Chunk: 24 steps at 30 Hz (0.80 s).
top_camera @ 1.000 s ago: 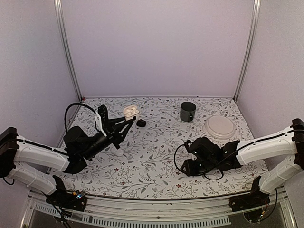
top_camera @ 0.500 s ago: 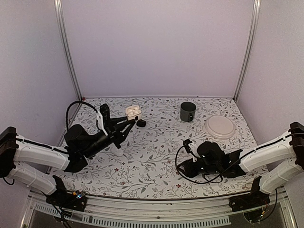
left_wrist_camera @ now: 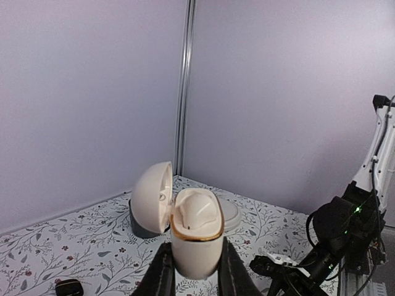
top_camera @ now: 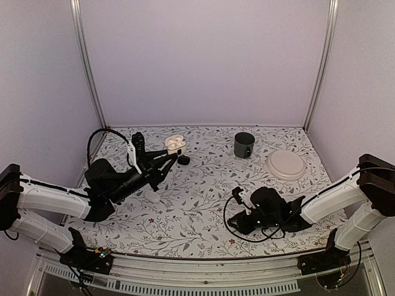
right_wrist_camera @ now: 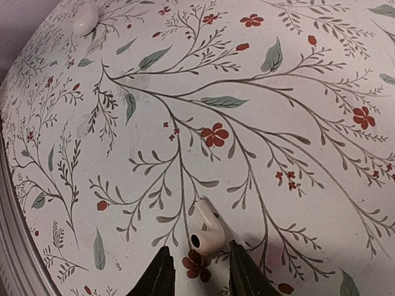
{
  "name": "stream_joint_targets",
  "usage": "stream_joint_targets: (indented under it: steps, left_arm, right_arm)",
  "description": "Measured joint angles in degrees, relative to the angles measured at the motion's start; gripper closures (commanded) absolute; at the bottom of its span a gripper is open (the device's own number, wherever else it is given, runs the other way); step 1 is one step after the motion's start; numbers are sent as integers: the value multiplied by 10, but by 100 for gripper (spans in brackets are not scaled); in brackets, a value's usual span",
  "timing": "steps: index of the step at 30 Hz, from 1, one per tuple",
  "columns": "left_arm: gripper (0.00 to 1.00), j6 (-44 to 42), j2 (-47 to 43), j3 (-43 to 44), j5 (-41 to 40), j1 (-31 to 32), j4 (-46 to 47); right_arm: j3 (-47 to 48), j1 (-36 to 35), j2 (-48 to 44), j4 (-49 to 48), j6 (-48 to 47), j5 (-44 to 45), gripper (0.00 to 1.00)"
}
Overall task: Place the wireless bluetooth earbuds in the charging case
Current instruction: Pick up the right earbud from the center of the board.
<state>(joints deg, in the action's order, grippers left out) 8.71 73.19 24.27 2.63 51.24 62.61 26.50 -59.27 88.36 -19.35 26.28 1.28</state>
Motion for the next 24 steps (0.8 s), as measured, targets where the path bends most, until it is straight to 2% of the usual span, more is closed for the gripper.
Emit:
stream_joint_targets:
  steps: [8,24]
  left_arm:
    - [100,0,0,0,0,0,-7]
    - [100,0,-1,0,0,0,-8]
  right_arm:
    - [20,0,26,3,-7,-6,73]
    - [53,-20,47,34,-17,19,75]
